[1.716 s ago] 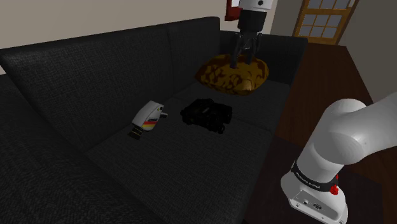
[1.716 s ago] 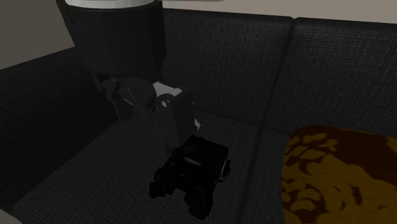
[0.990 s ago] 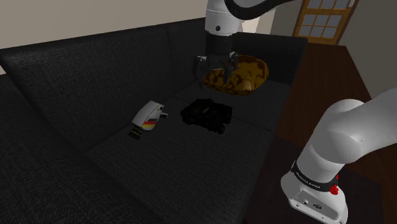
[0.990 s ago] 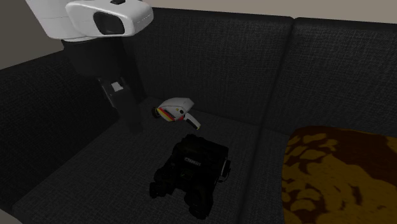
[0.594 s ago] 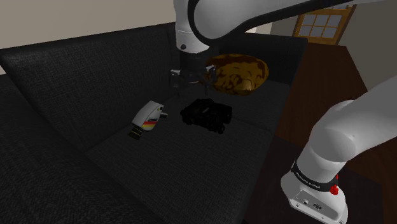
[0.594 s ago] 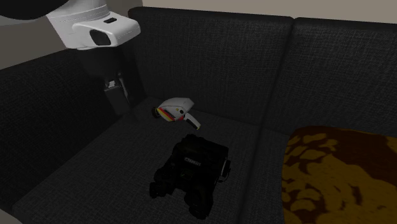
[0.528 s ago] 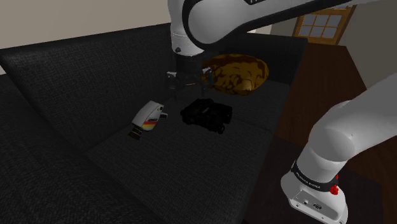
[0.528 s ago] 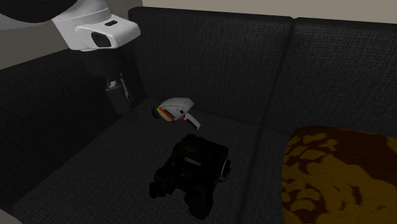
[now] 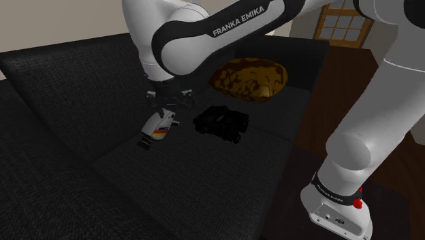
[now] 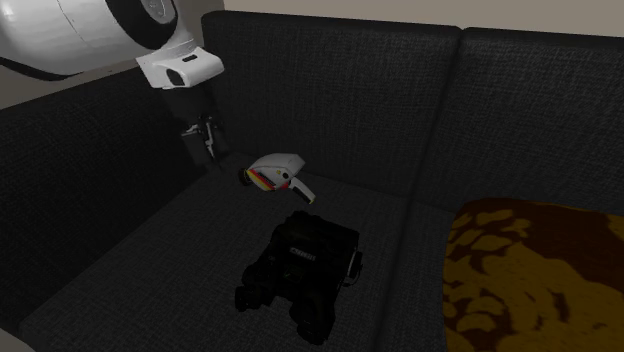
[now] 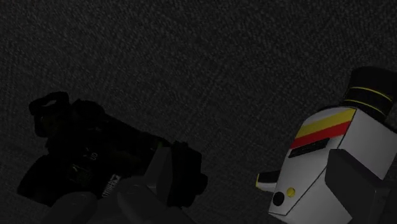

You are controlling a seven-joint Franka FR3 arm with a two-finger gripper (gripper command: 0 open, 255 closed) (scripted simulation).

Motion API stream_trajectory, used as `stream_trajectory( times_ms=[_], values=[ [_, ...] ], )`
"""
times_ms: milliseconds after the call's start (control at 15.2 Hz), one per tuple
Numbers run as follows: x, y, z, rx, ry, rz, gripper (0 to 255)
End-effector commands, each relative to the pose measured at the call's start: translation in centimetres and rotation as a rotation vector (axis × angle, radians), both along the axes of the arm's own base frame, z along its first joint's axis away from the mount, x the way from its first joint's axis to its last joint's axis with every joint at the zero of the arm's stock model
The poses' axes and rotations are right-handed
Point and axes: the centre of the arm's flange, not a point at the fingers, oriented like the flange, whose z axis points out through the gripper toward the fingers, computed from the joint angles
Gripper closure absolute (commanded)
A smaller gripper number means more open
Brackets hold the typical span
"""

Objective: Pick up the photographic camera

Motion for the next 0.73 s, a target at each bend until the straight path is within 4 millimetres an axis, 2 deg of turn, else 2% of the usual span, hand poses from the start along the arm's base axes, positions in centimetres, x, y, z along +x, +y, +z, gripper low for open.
stream_trajectory(
  times_ms=[0, 330, 660],
  values=[
    [2.2, 1.4, -1.5, -0.017, -0.014, -0.077, 0],
    [8.0, 4.2, -4.6, -0.058, -0.034, -0.243, 0],
    [14.3, 5.9, -7.8, -0.1, -0.053, -0.409, 0]
  ],
)
